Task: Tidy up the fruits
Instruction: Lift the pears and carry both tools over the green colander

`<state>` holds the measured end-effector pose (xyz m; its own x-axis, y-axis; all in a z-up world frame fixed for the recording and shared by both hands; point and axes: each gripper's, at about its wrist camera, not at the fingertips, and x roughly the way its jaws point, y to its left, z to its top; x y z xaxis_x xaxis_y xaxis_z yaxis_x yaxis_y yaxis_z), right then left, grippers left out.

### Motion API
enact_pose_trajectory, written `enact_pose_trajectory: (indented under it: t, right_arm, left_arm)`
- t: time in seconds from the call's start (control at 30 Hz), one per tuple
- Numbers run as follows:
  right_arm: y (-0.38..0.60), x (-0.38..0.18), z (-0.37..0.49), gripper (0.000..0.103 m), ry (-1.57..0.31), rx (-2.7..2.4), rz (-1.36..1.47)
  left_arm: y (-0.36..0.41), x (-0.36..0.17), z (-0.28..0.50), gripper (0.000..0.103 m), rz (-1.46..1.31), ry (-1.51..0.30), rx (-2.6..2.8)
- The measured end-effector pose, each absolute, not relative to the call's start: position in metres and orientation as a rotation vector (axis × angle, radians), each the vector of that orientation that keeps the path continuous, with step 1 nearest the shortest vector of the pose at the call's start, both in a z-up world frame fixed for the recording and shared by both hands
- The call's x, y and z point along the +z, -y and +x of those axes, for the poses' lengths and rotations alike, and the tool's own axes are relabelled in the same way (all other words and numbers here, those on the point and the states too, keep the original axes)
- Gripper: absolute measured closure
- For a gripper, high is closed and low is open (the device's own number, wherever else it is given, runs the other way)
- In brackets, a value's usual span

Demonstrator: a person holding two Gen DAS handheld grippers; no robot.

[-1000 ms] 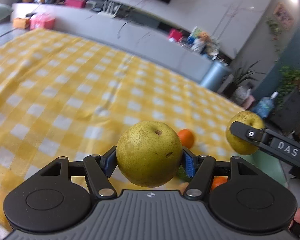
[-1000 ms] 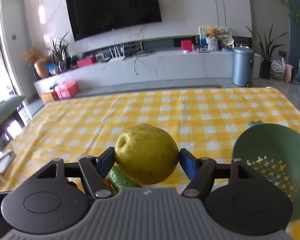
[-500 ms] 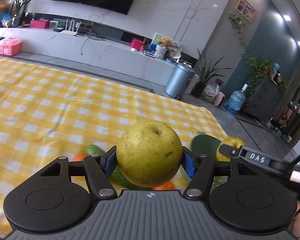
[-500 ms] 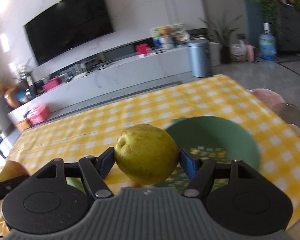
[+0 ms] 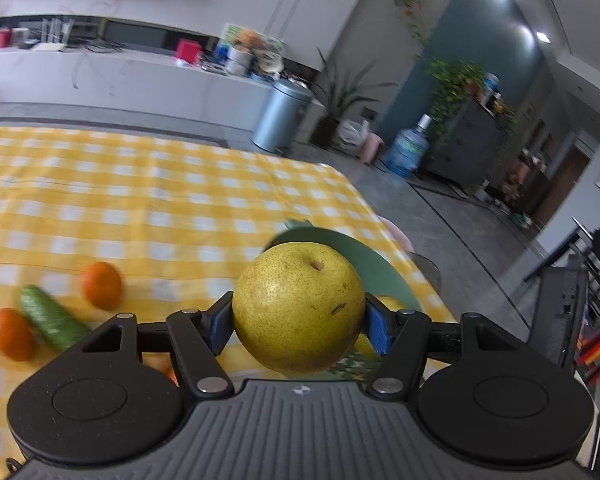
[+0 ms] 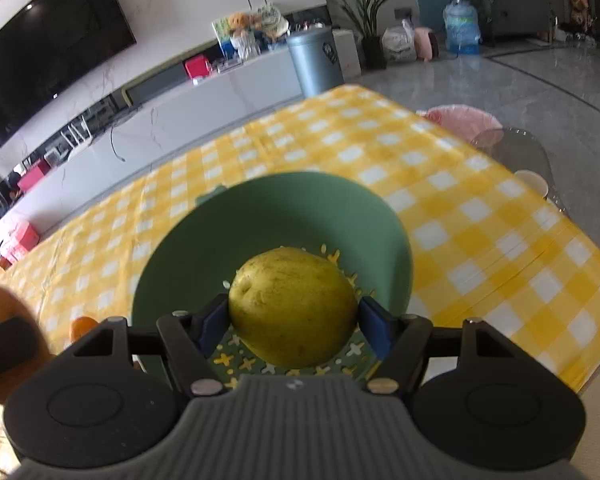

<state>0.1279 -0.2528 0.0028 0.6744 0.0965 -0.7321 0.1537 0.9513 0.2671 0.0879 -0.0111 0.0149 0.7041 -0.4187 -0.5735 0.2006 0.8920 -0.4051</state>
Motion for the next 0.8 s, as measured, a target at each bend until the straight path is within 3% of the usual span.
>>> enact_pose_trajectory:
  t: [0.73, 0.8]
  right_arm:
    - [0.246, -0.005, 0.136, 0.035, -0.875, -0.076, 0.298]
    - [0.249, 0.002, 0.132, 0.024, -0.826, -0.030, 0.360]
  left_arm:
    - [0.015, 0.010, 0.089, 0.029, -0.325, -0.736, -0.322]
    - [0.016, 0.010, 0.089, 0.029, -0.324, -0.738, -0.324]
